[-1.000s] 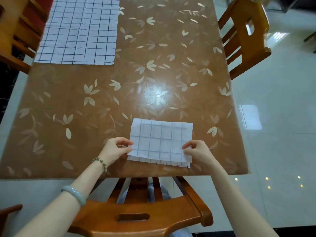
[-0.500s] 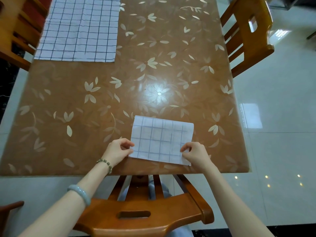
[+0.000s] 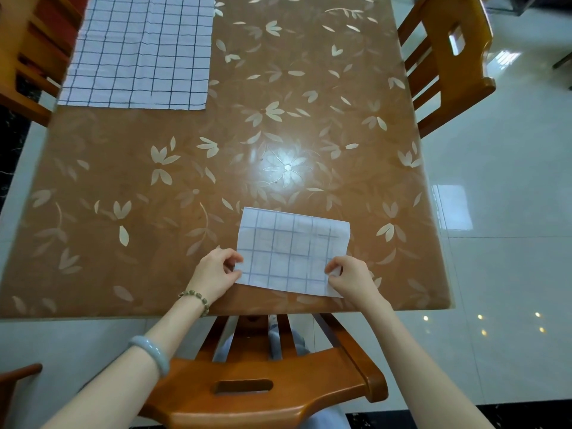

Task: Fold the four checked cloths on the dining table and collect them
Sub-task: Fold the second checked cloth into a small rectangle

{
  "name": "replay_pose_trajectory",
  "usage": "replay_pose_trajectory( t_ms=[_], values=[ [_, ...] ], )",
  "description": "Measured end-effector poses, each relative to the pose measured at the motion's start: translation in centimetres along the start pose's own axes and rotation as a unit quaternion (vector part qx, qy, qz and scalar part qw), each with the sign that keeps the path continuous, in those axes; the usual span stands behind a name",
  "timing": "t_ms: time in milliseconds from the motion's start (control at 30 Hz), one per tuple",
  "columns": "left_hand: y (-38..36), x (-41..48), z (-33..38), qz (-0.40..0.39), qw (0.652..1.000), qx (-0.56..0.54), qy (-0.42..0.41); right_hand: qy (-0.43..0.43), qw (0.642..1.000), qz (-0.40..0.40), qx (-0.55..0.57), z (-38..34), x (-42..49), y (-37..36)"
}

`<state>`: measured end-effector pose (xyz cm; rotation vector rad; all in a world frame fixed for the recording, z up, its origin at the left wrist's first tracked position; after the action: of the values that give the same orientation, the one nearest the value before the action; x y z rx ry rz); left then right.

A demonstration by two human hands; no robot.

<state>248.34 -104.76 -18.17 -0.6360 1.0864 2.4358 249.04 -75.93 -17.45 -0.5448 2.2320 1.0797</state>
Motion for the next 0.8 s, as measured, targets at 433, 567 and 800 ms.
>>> replay_pose_trajectory(
  t_ms=[433, 567, 800],
  values=[
    [-4.3, 2.1, 5.7, 0.074, 0.884, 0.311, -0.341, -0.006, 1.0, 0.01, -0.006, 0.3, 0.4, -0.5],
    [-6.1, 3.6, 5.5, 0.014, 0.869, 0.397, -0.296, -0.004, 1.0, 0.011, -0.006, 0.3, 0.5, -0.5],
    [-5.9, 5.5, 4.3, -0.008, 0.891, 0.399, -0.216, 0.002, 1.0, 0.009, 0.003, 0.4, 0.4, -0.6]
  ],
)
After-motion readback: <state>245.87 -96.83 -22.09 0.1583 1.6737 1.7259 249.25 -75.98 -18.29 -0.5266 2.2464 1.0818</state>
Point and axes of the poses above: each hand's wrist, its own x-axis towards the middle knuckle, its own y-axis out of the back of the hand, z = x × y, the point moved 2 cm from there along x, towards the middle knuckle, and after that the axes turned 11 degrees about -z, right-handed, at the moved point
